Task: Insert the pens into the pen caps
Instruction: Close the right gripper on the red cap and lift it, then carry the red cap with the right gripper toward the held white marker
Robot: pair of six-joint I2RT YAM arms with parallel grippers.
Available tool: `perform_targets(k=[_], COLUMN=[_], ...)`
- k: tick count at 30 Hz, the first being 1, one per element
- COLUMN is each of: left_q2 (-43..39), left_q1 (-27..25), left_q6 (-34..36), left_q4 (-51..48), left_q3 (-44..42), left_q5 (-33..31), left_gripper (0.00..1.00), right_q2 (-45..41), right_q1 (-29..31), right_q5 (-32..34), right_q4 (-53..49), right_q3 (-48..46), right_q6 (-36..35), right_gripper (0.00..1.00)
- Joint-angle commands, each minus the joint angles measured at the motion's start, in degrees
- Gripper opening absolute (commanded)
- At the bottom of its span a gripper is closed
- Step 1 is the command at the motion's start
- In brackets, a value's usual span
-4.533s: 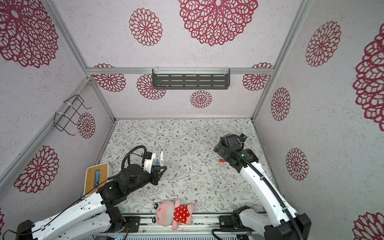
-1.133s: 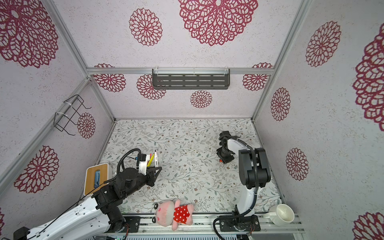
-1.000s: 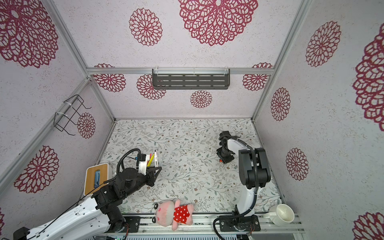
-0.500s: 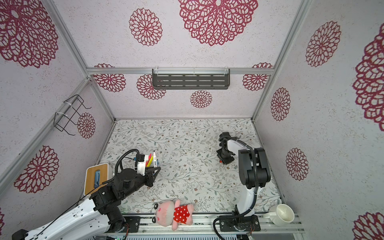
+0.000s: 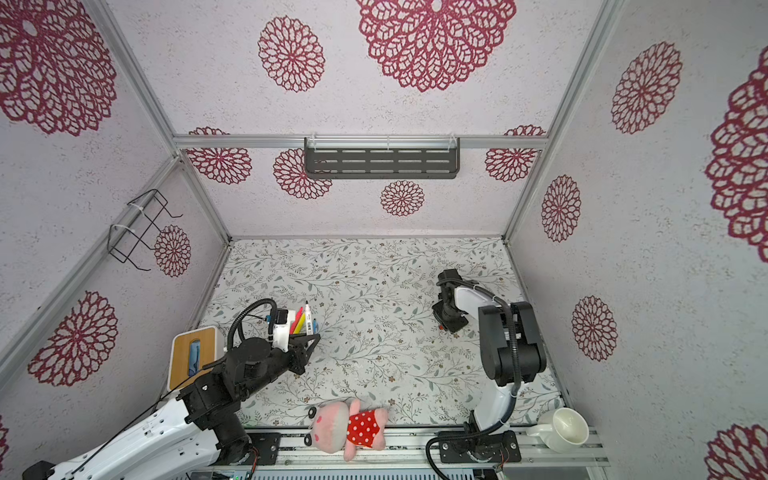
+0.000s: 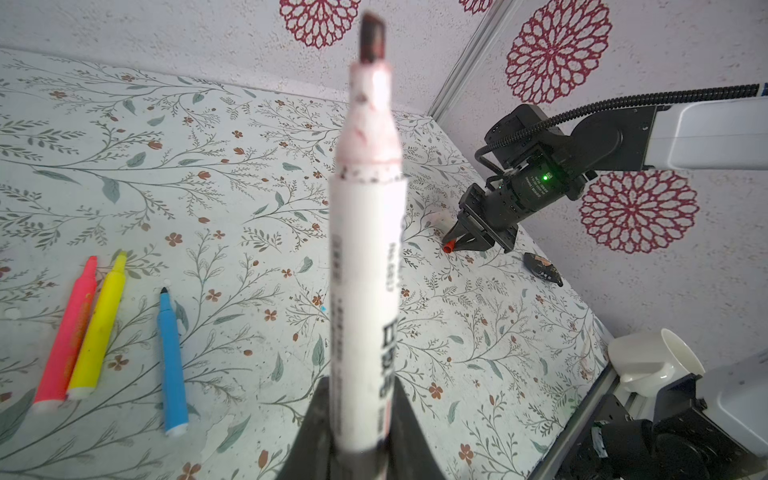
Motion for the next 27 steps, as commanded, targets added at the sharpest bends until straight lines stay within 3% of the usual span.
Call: perform_targets(k=[1, 10, 14, 27], left_q2=[-0.19, 0.49, 2.47, 9.51], left_q1=[0.48, 0.48, 0.48, -2.08], left_q6=[-0.07, -0.35, -0.45, 0.68], left_q4=[0.20, 1.97, 3.73, 11.50], left_q3=[-0.51, -1.20, -1.30, -0.34], left_q5=[-0.24, 2.36, 4.89, 13.49], left_gripper=[0.00, 0.00, 0.00, 0.00], right_q2=[-4.49, -17.82, -26.32, -45.23], right_q1=[2.57, 8.40, 10.48, 13.74], right_q5=[0.39, 2.02, -1.75, -11.60], right_q4=[-2.21, -0.27, 5.94, 16.28], right_q3=[-1.52, -5.90, -10.22, -13.05], right_q6=[-2.67, -13.09, -19.35, -26.43], right_gripper=[0.19, 0.15, 0.10, 0.06])
